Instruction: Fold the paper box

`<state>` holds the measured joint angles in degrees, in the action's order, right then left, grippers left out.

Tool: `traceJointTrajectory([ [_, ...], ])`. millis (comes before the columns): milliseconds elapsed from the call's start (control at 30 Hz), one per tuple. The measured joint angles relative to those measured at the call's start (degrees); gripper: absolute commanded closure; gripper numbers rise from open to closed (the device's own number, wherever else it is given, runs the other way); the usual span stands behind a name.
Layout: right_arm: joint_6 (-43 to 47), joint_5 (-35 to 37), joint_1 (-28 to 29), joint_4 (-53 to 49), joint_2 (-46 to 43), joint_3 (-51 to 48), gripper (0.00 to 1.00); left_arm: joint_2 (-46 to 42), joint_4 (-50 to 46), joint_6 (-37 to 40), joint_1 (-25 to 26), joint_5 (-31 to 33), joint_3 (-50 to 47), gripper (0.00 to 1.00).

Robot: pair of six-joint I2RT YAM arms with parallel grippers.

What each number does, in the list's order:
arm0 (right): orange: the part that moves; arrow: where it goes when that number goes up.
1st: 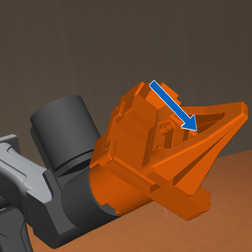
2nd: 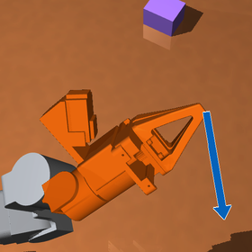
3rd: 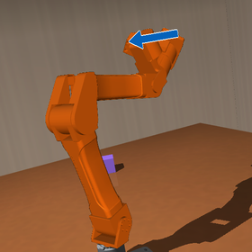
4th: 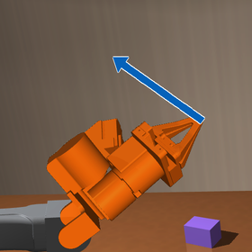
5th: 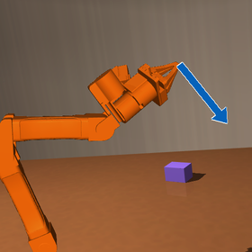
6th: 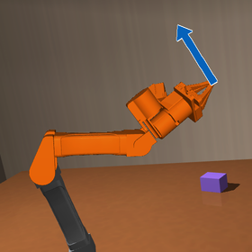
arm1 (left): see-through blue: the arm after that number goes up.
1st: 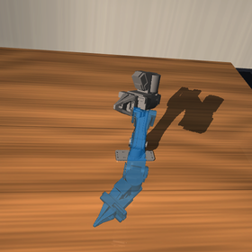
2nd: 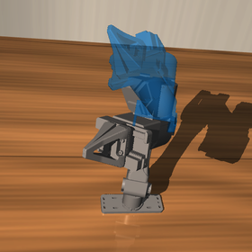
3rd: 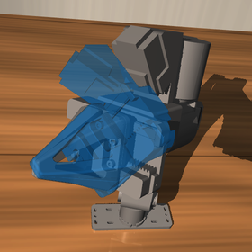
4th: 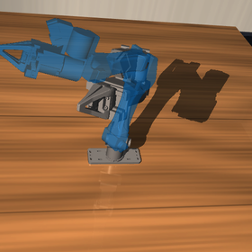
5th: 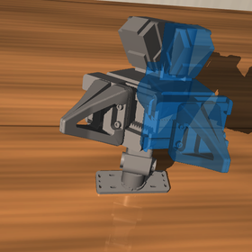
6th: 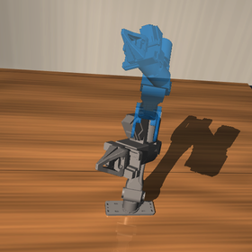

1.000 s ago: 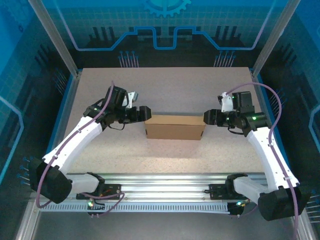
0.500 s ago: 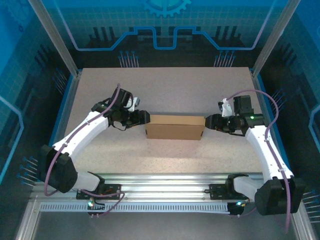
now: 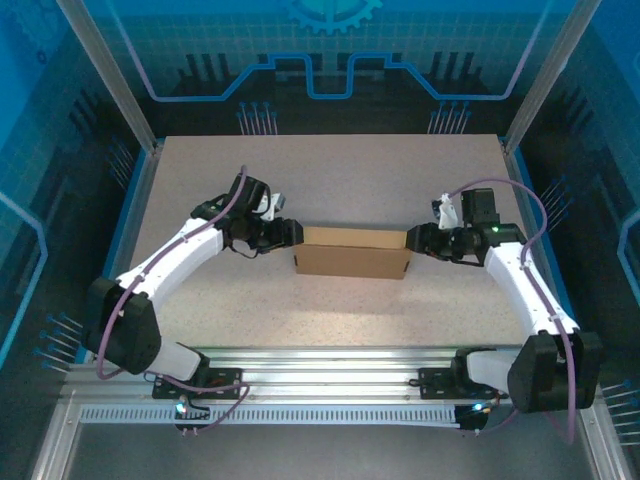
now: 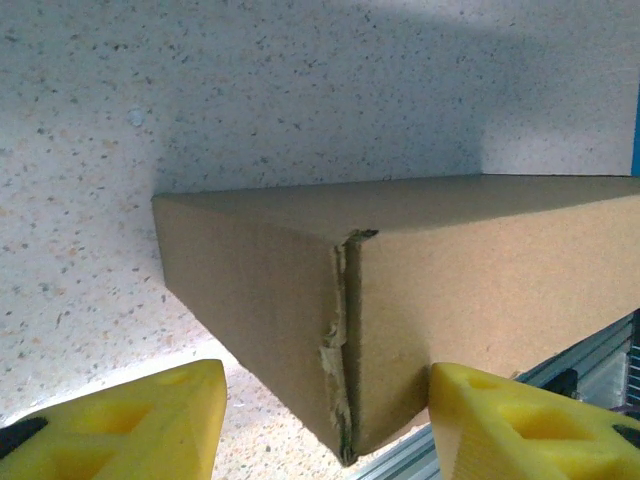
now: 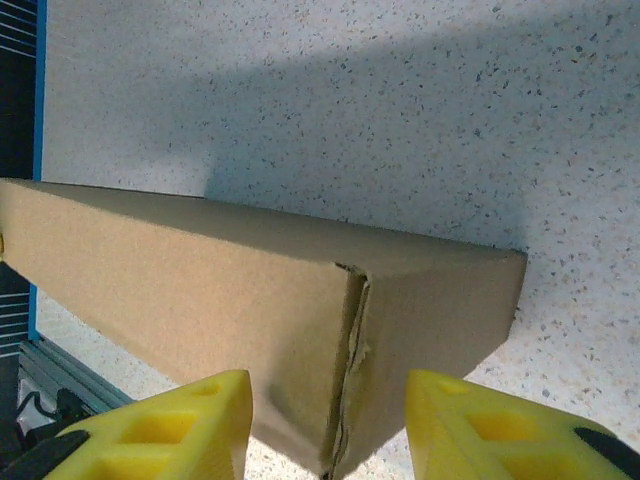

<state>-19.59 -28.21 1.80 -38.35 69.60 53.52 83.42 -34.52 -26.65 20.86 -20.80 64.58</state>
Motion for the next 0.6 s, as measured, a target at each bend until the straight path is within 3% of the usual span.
traceJointTrajectory([
  [600, -2.1, 0.9, 0.8, 8.2, 2.2, -0.9, 0.65, 0.3, 9.0, 0.0, -1.0, -3.9, -2.9, 0.63],
])
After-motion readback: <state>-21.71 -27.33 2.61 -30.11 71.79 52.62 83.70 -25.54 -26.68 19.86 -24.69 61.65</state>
